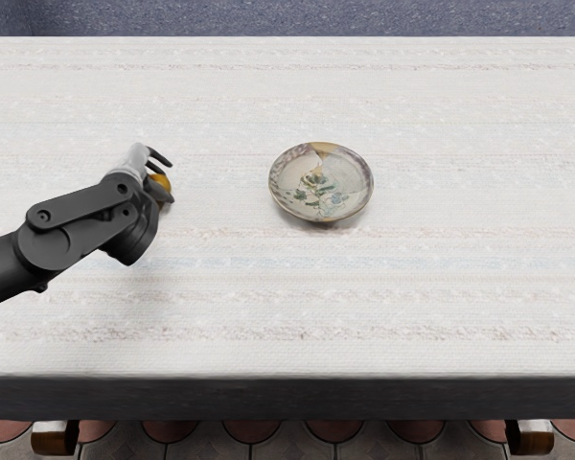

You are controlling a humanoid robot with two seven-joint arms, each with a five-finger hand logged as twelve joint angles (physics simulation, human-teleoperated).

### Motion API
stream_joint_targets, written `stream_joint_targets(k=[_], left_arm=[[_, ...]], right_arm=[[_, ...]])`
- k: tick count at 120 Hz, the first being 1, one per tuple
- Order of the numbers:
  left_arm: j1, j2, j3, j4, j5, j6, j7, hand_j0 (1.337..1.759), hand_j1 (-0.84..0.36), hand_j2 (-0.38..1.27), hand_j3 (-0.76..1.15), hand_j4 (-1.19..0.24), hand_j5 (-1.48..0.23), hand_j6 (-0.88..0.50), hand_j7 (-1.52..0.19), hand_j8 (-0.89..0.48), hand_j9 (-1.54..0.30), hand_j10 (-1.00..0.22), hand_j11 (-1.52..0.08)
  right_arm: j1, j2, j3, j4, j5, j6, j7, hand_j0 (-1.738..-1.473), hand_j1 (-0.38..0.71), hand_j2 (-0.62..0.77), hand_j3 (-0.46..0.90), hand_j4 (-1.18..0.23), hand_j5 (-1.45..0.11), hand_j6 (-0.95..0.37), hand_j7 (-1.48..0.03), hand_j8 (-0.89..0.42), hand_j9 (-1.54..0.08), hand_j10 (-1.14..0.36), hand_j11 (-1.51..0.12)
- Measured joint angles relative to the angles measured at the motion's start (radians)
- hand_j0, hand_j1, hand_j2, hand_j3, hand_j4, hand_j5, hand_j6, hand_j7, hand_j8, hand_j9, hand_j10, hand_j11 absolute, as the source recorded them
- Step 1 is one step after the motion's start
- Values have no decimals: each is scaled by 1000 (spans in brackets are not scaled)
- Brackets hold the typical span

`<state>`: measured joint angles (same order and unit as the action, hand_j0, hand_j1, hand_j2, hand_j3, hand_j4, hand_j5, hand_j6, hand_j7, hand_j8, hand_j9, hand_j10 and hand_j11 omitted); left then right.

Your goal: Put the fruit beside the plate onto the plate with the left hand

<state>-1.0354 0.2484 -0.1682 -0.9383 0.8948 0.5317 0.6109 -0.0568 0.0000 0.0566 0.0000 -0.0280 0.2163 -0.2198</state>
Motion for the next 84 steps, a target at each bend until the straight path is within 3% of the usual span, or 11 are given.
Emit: stream_joint_targets(k=[84], left_arm=[[-2, -1, 1, -4, -1, -1, 1, 1655, -309, 308, 0, -669, -894, -567, -881, -468, -886, -644, -887]], right_arm=[[0, 0, 0, 0, -1, 0, 0, -1658, -349, 0, 0, 0, 0, 1, 0, 1, 0, 1, 0]])
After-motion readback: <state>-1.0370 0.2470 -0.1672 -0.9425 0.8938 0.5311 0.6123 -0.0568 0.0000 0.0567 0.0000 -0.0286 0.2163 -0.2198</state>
